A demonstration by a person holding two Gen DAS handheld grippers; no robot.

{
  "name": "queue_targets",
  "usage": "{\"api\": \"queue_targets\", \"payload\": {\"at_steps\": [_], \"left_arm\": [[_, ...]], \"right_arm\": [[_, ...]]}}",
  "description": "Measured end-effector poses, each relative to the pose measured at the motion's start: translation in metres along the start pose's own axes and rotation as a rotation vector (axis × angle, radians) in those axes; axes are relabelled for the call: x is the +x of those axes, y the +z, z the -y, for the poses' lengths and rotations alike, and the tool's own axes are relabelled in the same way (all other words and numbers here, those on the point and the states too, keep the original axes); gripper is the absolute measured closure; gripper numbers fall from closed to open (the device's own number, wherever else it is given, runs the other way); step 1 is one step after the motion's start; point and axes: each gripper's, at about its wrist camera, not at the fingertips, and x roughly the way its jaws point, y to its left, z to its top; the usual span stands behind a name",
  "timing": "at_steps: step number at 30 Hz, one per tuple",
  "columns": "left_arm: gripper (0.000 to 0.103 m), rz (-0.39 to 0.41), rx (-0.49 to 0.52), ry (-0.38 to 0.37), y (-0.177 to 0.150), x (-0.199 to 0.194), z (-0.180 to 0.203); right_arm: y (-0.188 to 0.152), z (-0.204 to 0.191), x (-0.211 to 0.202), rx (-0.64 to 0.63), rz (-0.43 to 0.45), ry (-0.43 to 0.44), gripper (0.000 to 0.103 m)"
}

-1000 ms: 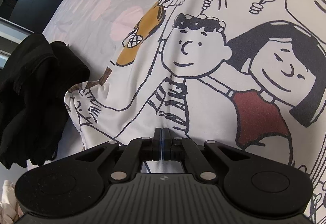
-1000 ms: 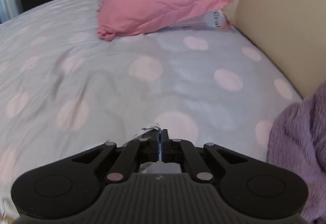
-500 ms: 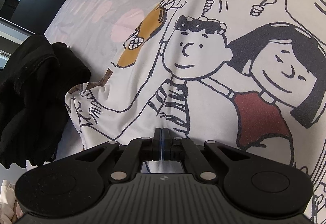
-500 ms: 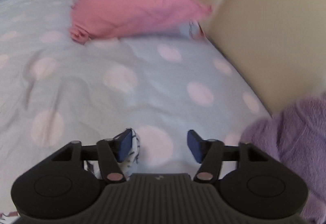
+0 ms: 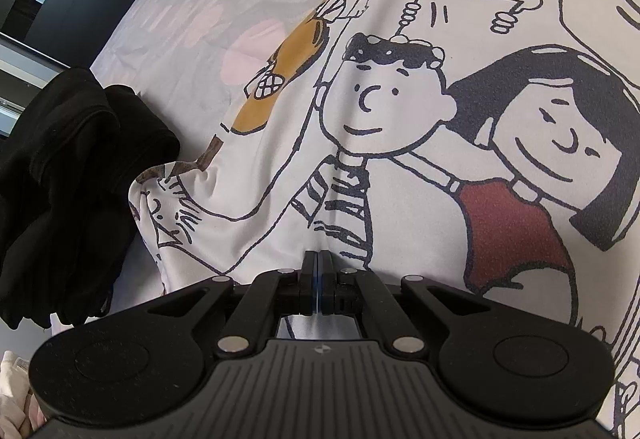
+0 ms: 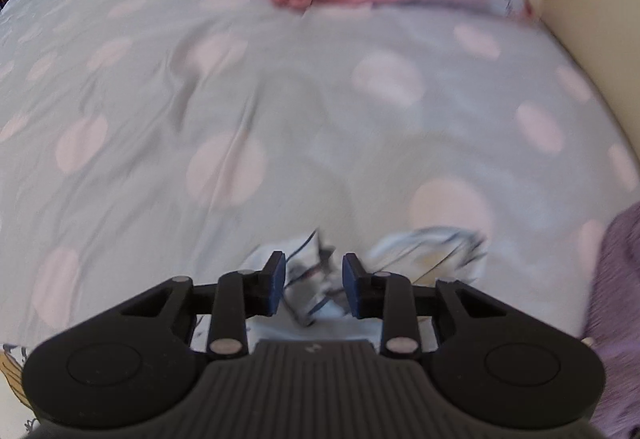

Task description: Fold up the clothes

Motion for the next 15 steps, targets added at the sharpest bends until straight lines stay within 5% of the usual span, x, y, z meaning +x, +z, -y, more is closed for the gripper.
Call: {"api": "queue_targets", "payload": {"at_steps": [2, 3, 4, 15], "left_arm": [[0.103, 0.002, -0.002, -0.001, 0.0, 0.0, 0.0], [0.103, 0.004, -0.003, 0.0, 0.0, 0.0, 0.0], [0.103, 0.005, -0.001, 0.001, -0.001, 0.0, 0.001], [0.103, 0.01, 0.012, 0.012, -0.001, -0.002, 0.004]], "right_arm": [[-0.004, -0.002, 0.007, -0.002, 0.0, -0.009, 0.071], [-0.006, -0.002, 0.009, -0.005, 0.002, -0.012, 0.093], [-0.005, -0.003, 0.009, -0.012, 0.015, -0.005, 0.099], [0.033, -0.052, -0.002, -0.115, 0.215, 0.047, 0.1]]}}
